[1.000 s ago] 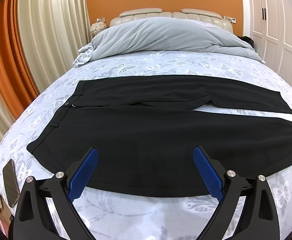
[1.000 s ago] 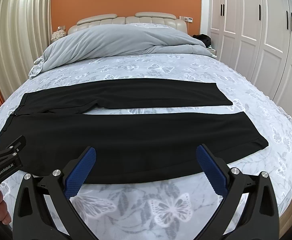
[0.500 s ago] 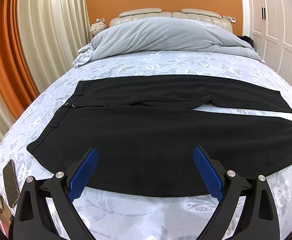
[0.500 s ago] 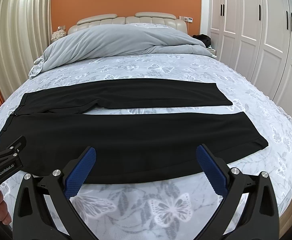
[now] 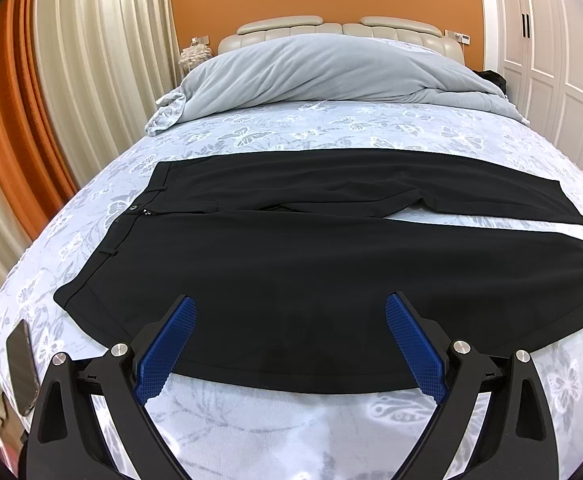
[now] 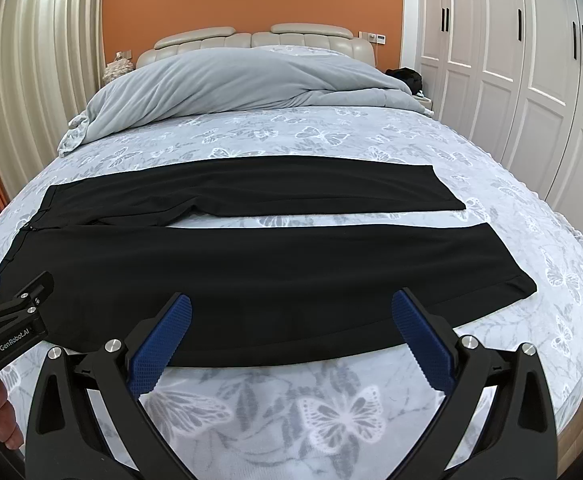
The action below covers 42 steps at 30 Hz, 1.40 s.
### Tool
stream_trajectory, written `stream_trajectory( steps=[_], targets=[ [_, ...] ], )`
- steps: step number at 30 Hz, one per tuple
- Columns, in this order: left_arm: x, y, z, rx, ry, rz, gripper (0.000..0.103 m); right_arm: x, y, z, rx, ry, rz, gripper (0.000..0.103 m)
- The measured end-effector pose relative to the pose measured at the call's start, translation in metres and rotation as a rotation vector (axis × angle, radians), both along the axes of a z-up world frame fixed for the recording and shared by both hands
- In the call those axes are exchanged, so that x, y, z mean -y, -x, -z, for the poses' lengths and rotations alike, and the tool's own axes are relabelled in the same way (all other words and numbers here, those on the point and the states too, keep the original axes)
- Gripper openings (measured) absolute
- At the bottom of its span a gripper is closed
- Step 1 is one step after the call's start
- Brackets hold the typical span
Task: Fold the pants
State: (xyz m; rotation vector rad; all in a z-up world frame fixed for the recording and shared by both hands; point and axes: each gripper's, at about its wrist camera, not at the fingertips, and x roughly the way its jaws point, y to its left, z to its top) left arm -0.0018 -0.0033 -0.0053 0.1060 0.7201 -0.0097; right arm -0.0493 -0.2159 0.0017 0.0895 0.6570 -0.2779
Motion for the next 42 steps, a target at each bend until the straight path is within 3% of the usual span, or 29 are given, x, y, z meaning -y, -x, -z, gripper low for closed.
stream_trajectory(
  steps=[19, 21, 26, 29, 32, 34, 38, 42],
  targets=[
    [-0.001, 0.000, 0.001, -0.006, 0.005, 0.002, 0.093, -0.001, -0.001, 0.001, -0.001, -0.004, -0.002, 0.098],
    [-0.004, -0.003, 0.002, -0.025, 0.025, 0.008, 0.094, -0.003, -0.002, 0.002, -0.005, -0.005, -0.003, 0.098],
    [-0.029, -0.026, 0.001, -0.138, 0.184, 0.057, 0.095, 0.015, -0.013, 0.002, -0.040, -0.048, -0.002, 0.098],
    [-0.059, -0.055, -0.013, -0.171, 0.239, 0.067, 0.095, 0.059, -0.030, -0.007, -0.083, -0.142, -0.014, 0.098],
    [-0.097, -0.093, -0.026, -0.168, 0.272, 0.008, 0.096, 0.106, -0.049, -0.014, -0.109, -0.121, 0.021, 0.098],
    [-0.133, -0.138, -0.029, -0.171, 0.255, -0.057, 0.096, 0.144, -0.068, -0.014, -0.129, -0.089, 0.051, 0.098],
    [-0.192, -0.228, -0.019, -0.209, 0.222, -0.187, 0.096, 0.222, -0.118, -0.001, -0.189, -0.062, 0.085, 0.098],
    [-0.240, -0.309, 0.006, -0.279, 0.285, -0.280, 0.096, 0.298, -0.177, 0.020, -0.208, -0.120, 0.141, 0.098]
  ],
)
